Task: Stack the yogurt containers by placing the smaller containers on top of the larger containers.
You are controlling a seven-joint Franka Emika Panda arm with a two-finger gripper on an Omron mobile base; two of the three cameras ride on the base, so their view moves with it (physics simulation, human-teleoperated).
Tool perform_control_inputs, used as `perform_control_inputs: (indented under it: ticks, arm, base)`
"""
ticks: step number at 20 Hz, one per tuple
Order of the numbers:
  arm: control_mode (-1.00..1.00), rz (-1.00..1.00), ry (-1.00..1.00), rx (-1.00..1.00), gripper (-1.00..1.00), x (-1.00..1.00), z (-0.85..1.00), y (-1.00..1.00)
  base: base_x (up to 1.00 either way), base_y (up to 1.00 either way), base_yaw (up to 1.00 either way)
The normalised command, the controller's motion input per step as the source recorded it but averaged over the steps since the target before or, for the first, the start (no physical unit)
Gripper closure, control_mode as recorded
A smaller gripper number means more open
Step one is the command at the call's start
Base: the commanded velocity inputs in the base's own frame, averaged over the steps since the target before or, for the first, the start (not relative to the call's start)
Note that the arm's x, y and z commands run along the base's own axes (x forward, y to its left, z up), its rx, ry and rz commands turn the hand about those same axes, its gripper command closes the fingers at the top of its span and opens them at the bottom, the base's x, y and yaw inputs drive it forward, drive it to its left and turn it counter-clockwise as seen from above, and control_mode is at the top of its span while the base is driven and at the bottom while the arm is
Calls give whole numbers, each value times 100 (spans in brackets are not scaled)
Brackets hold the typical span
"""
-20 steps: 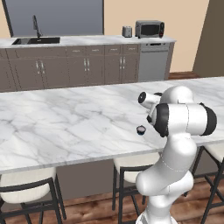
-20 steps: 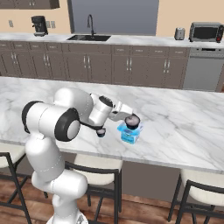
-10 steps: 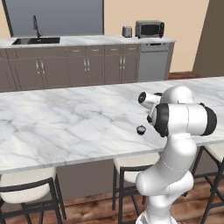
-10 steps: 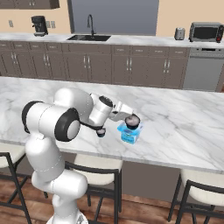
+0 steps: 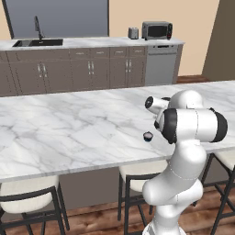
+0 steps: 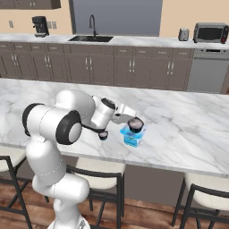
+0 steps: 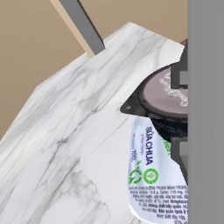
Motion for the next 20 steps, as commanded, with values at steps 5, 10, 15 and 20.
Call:
perform_control_inputs:
  ticks: [5, 10, 15, 20]
  arm:
    - [-100, 0, 0, 0, -100, 8, 22, 2]
    - [-100, 0, 0, 0, -100, 7, 38, 12]
    - [-100, 0, 3, 1, -100, -1, 39, 31]
    - [-100, 0, 6, 6, -100, -21, 23, 35]
  base:
    - [0, 0, 0]
    - [0, 0, 0]
    - [0, 0, 0]
    - [0, 0, 0]
